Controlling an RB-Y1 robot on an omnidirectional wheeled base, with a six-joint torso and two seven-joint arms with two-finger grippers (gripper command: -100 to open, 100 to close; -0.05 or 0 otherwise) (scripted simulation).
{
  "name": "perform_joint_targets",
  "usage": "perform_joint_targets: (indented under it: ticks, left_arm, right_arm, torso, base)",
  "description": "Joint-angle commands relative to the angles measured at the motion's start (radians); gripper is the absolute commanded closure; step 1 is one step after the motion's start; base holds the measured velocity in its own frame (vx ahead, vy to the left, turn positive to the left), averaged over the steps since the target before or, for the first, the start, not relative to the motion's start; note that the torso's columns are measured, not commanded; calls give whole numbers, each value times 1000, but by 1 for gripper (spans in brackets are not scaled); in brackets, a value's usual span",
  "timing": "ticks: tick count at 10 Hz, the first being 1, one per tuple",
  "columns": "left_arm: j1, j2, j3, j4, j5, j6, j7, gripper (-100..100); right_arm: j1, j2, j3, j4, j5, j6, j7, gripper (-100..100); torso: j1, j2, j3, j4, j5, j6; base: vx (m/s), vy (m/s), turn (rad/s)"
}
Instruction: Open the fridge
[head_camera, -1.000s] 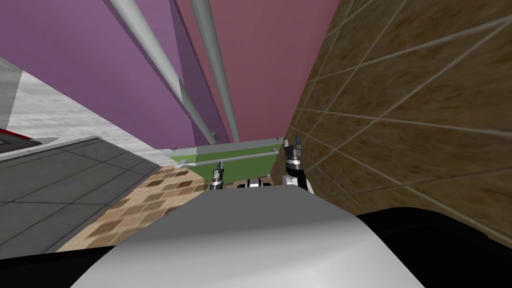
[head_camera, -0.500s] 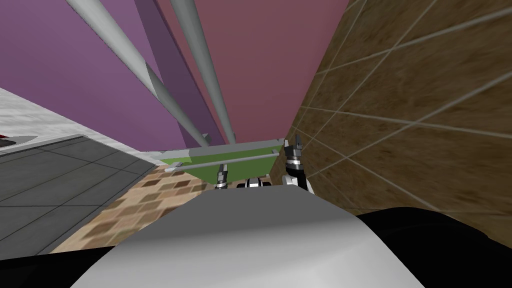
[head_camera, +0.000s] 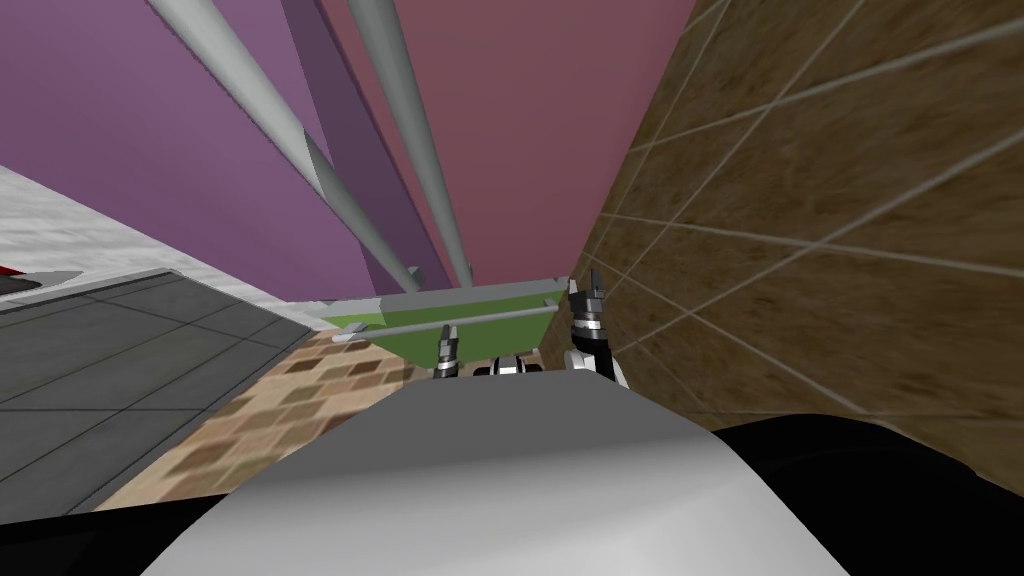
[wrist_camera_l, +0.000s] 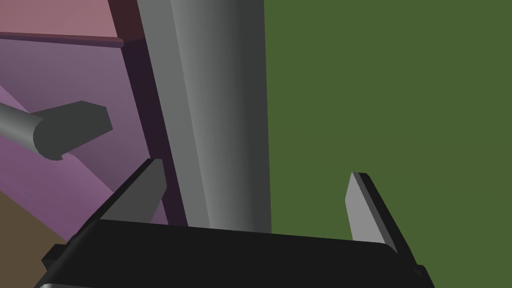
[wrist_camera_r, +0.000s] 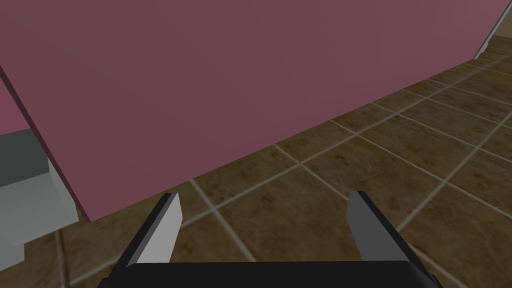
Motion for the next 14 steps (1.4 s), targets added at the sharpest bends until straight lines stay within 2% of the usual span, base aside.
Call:
perform_joint_targets:
  ticks: [1,2,3,4,7,8,9,13,14]
  left_arm:
    - [-21,-6,0,-28,-1,49,-9,-100]
    - [-31,-10,0,-43,-1,74,-13,-100]
    - [-24,-8,0,-33,-1,56,-10,-100]
    - [-10,-3,0,-13,0,24,-4,100]
    - [20,7,0,33,1,-50,9,100]
    - [13,4,0,8,1,-34,5,100]
    - [40,-2,-26,-29,13,-23,-17,100]
    - [92,-15,-79,-102,36,14,-65,100]
    - [119,-21,-105,-138,48,33,-89,100]
  right_arm:
    - [0,0,0,0,0,0,0,0]
    - [0,0,0,0,0,0,0,0]
    - [0,0,0,0,0,0,0,0]
    - [0,0,0,0,0,0,0,0]
    - [0,0,0,0,0,0,0,0]
    - [0,0,0,0,0,0,0,0]
    - [0,0,0,0,0,0,0,0]
    - [0,0,0,0,0,0,0,0]
    - [0,0,0,0,0,0,0,0]
  torso:
    - [0,0,0,0,0,0]
    - [0,-1,0,0,0,0]
    - [-1,0,0,0,0,0]
    - [-1,0,0,0,0,0]
    - [3,-9,-4,-7,4,1]
    - [3,-9,-4,-6,4,1]
    - [3,-6,-3,-4,3,1]
    - [0,1,1,0,0,-1]
    - [0,0,0,0,-1,-1]
  base:
    - [-13,19,3]
    - [-15,14,4]
    - [-7,6,-1]
    - [15,-9,-3]
    - [20,-24,-4]
    - [7,-10,10]
    - [-43,21,-16]
    - [-78,37,-29]
    - [-82,50,-31]
